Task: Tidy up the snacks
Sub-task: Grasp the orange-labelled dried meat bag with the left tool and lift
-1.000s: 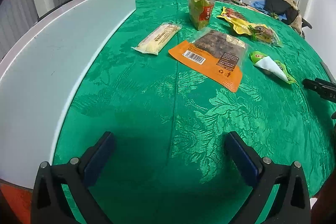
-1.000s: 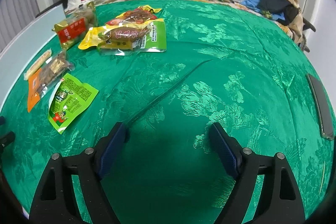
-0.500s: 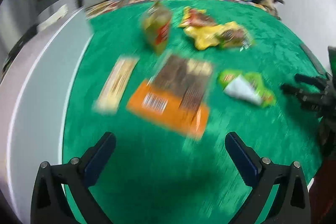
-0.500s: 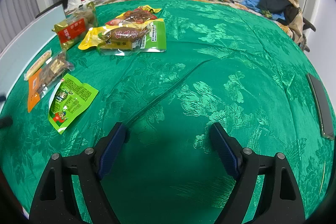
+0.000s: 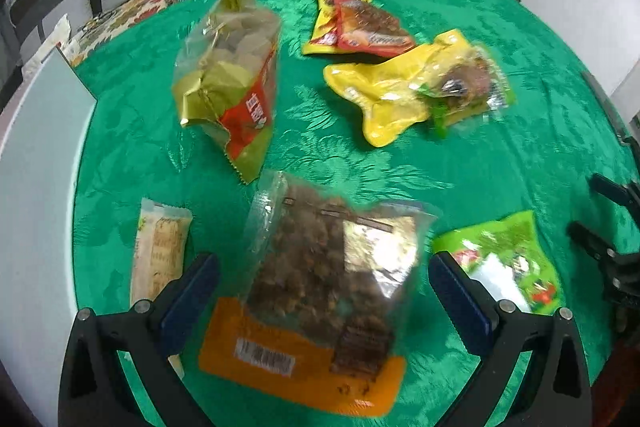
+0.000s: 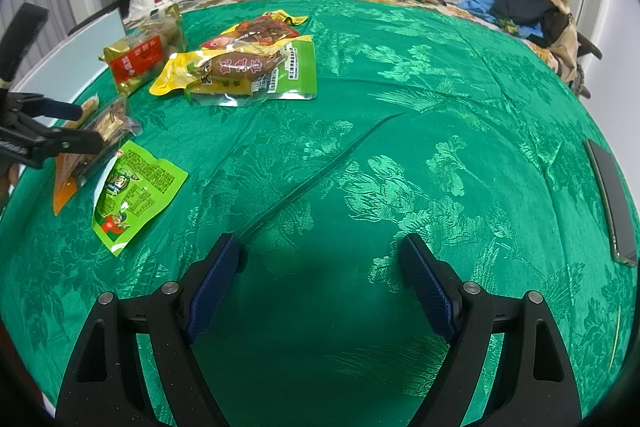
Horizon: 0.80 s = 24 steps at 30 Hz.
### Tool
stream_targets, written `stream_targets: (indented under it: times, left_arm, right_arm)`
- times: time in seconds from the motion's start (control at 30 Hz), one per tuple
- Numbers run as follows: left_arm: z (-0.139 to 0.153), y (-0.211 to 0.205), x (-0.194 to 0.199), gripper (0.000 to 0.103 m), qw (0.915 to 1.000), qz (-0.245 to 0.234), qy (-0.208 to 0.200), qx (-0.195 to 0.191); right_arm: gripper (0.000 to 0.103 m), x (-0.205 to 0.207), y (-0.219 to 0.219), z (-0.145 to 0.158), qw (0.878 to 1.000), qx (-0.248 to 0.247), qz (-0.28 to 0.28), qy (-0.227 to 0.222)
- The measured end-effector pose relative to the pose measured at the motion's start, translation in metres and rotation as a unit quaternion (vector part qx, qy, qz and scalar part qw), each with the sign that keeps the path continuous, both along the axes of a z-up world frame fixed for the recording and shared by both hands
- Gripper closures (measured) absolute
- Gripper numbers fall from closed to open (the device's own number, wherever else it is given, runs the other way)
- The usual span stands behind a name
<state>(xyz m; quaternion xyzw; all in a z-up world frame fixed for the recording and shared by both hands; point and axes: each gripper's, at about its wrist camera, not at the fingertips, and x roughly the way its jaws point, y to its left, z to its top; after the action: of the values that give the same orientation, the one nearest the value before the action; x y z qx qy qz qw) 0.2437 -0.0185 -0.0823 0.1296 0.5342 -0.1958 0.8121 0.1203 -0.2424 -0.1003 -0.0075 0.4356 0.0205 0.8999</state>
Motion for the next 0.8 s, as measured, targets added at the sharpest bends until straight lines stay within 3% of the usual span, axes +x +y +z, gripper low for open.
stream_targets:
  times: [0.1,0.4,0.6,0.8]
  left_arm:
    - [-0.009,0.0,0.008,0.0,0.9998,0.01,0.014,-0.011]
    - [-0.012,-0.006,0.019,0.0,0.9998,0.021,0.003,-0.006]
    - [-0.011,-0.008,0.015,0.001,0.9999,0.009,0.013,-0.003]
    - [-0.003,-0.006,0.004,0.027,0.9999,0.008,0.0,-0.007]
  right_arm:
    - [0.017,0.0,0.0,0.0,1.0,0.0,0.0,0.0]
    - [0.017,0.0,0.0,0.0,1.0,0.0,0.0,0.0]
    - [0.017,0.0,-0.001,0.0,1.0,0.0,0.0,0.0]
    - [0.017,0.0,-0.001,0.0,1.0,0.0,0.0,0.0]
